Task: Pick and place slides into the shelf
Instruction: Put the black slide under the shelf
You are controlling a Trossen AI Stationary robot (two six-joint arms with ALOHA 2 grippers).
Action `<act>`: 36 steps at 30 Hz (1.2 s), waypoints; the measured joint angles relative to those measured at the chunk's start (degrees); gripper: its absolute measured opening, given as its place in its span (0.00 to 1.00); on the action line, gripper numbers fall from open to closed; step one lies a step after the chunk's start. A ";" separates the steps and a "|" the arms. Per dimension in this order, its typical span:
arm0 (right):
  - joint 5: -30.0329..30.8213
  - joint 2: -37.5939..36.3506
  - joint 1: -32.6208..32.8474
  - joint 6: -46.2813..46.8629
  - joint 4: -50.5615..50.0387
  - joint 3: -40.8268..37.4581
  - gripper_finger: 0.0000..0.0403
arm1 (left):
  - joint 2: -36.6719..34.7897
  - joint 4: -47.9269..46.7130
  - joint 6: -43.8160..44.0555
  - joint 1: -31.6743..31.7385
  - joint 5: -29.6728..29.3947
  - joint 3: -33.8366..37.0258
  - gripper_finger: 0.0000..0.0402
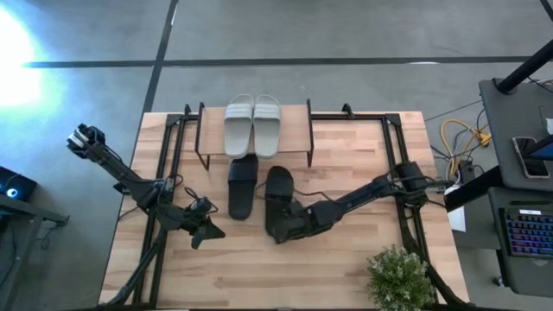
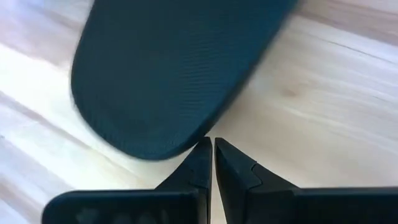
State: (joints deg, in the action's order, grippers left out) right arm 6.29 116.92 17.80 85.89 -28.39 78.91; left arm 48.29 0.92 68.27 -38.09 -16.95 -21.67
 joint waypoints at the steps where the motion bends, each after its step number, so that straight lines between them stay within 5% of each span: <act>1: 0.17 1.10 -0.13 -0.80 -0.15 1.54 0.03 | 0.00 -0.01 0.02 0.02 0.00 0.00 0.00; 10: 1.30 4.62 0.76 -0.58 -17.03 9.93 0.03 | -0.02 0.09 0.35 -0.64 0.26 0.02 0.00; 30: -0.41 5.07 2.84 4.52 0.55 10.01 0.03 | -0.01 -0.02 0.33 -1.73 0.42 0.54 0.00; 36: 4.03 6.65 1.85 5.62 -1.92 9.88 0.03 | -0.16 0.19 0.33 -1.73 0.39 0.59 0.00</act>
State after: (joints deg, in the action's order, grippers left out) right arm 10.32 123.57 19.65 91.51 -30.31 88.79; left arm 48.13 1.11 68.60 -39.81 -16.56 -21.08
